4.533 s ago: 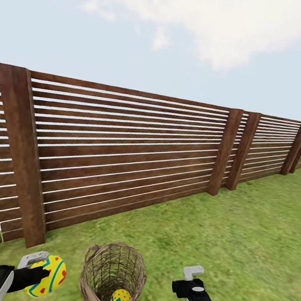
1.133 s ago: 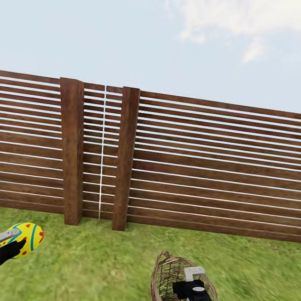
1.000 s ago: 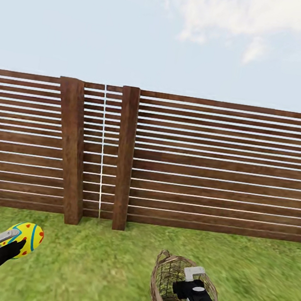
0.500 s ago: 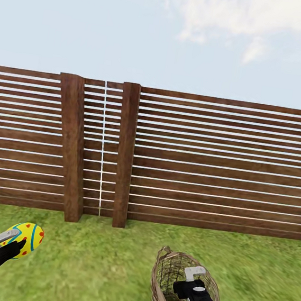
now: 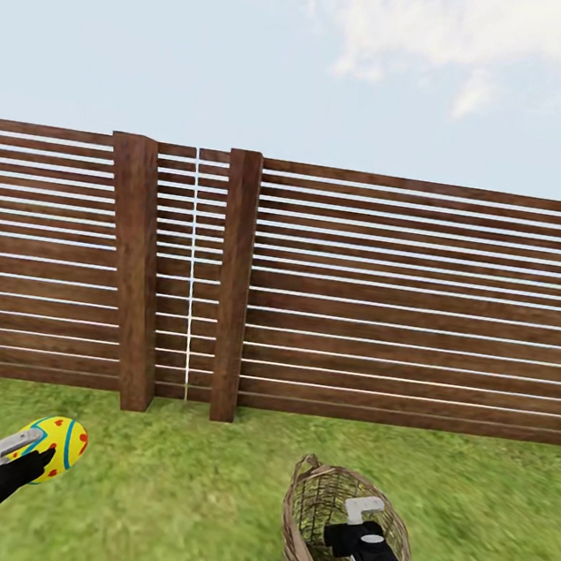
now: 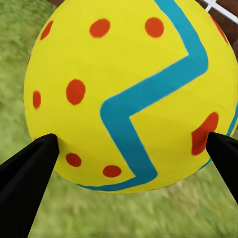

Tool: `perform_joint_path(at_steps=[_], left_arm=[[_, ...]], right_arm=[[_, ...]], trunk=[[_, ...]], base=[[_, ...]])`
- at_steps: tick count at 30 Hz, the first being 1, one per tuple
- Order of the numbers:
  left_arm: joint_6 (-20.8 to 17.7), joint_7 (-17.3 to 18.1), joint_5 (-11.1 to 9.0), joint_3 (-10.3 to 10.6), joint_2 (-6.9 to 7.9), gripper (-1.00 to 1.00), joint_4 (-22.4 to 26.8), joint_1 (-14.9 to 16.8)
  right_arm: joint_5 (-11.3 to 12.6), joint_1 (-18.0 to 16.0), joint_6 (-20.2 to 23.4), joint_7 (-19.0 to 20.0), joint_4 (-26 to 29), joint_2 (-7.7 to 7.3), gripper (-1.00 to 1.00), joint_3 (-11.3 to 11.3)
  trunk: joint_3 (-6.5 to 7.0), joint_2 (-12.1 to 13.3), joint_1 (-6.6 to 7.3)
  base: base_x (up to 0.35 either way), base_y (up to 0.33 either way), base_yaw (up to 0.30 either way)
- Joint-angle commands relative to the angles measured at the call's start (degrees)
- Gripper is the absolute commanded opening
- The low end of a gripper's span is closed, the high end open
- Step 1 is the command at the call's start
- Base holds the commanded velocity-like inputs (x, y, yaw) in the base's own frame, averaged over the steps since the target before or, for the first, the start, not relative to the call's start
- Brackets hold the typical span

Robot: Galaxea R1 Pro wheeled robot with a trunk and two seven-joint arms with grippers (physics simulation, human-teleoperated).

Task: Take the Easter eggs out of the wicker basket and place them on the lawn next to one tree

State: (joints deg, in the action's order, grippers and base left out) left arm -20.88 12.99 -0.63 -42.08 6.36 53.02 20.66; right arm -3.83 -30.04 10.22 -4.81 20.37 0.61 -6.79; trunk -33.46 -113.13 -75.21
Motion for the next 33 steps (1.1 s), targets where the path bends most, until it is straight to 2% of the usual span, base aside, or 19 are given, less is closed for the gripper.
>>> perform_joint_path(at_steps=[1, 10, 14, 33], left_arm=[[-0.39, 0.37, -0.03, -0.19, -0.03, -1.0, 0.06, 0.06], [-0.25, 0.37, 0.02, -0.11, -0.03, -1.0, -1.3, 0.06], [5.31, 0.37, 0.02, -0.04, -0.03, -1.0, -3.2, 0.08], [5.56, 0.37, 0.02, -0.1, -0.03, -1.0, -3.71, 0.07]], right_arm=[[-0.45, -0.02, 0.49, -0.28, 0.11, 0.0, 1.0, -0.33], [-0.12, -0.02, 0.5, -0.3, 0.11, 0.0, 1.0, -0.24], [-0.12, -0.02, 0.5, -0.35, 0.11, 0.01, 1.0, -0.31], [-0.2, -0.02, 0.5, -0.37, 0.11, 0.0, 1.0, -0.24]], trunk=[[-0.25, -0.43, -0.21], [-1.86, -4.04, -2.19], [-2.58, -5.65, -3.07], [-5.81, -12.87, -7.02]], base=[[0.0, 0.0, 0.0], [0.0, 0.0, 0.0], [0.0, 0.0, 0.0], [0.0, 0.0, 0.0]])
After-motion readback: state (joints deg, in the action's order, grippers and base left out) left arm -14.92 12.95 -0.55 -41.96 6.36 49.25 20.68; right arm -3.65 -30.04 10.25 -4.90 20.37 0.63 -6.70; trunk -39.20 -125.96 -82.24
